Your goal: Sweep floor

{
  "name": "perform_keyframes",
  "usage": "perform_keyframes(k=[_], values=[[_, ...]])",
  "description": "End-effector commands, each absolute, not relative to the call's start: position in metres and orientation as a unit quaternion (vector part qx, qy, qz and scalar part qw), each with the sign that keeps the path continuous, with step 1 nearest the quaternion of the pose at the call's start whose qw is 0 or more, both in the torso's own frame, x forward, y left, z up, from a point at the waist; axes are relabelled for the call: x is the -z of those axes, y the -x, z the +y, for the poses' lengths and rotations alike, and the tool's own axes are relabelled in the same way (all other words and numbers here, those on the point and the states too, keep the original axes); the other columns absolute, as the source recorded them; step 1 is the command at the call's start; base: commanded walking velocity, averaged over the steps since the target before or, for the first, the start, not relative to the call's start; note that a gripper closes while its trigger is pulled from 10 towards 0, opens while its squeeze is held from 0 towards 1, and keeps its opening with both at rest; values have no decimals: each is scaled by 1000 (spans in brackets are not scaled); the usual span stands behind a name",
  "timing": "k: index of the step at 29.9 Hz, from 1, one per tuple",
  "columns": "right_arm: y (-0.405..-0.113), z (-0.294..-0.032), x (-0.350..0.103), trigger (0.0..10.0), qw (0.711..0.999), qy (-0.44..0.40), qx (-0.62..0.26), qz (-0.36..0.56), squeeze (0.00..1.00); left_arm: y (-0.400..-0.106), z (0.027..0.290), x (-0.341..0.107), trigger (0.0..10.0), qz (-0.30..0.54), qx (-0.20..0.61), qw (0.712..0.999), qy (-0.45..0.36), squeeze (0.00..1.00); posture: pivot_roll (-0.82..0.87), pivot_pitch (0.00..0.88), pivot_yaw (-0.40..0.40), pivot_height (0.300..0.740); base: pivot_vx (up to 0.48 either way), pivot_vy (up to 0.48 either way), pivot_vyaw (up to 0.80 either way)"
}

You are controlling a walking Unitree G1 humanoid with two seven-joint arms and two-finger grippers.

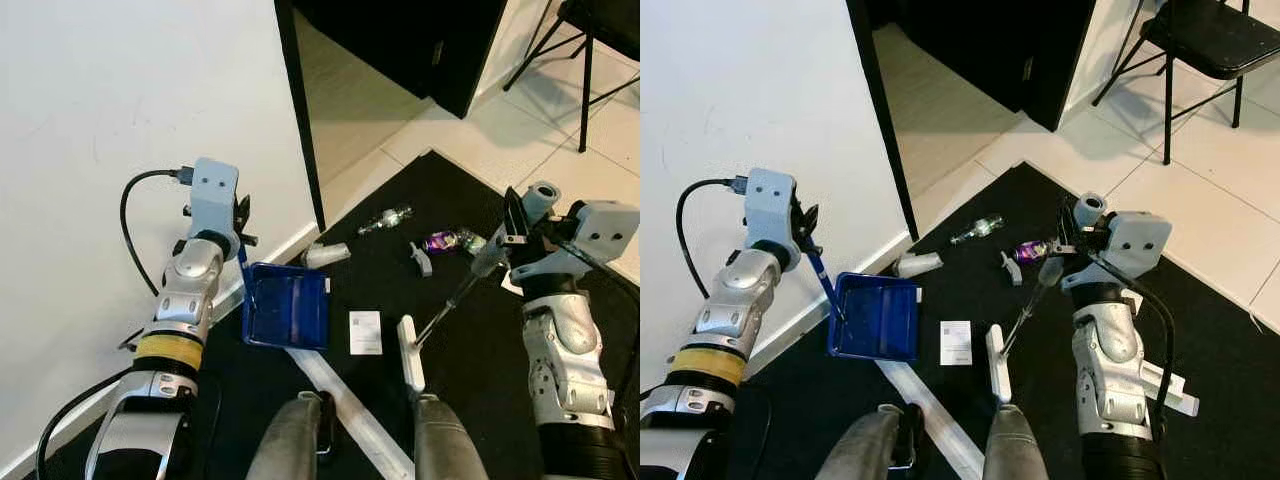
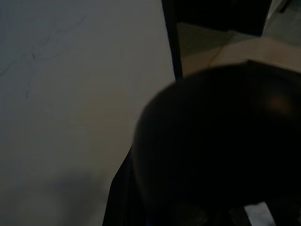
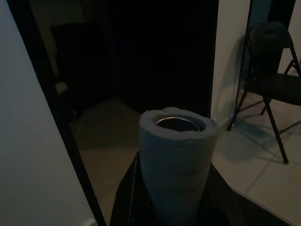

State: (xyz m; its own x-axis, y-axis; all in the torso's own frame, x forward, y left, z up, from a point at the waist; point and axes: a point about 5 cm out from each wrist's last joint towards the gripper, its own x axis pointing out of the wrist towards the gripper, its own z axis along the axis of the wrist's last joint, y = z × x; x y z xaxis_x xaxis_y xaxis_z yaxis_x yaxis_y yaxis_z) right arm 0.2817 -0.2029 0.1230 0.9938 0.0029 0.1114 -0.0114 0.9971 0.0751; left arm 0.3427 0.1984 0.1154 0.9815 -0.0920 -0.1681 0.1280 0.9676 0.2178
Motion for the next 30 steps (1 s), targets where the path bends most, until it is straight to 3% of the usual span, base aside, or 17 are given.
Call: perform_keyframes(k=[1,16,30], values=[[-280,-205,-123,10000,998,-21,-3,-67,0,-338,209,-108,10000,88,53,985,-141,0,-77,182,83,740,0,0,0],[-289,-201,-123,10000,996,21,-28,-80,0,-332,202,-83,10000,132,84,979,-133,0,-82,177,83,740,0,0,0],[-293,-198,-119,10000,995,48,-44,-80,0,-339,200,-108,10000,112,102,984,-91,0,-69,171,84,740,0,0,0]])
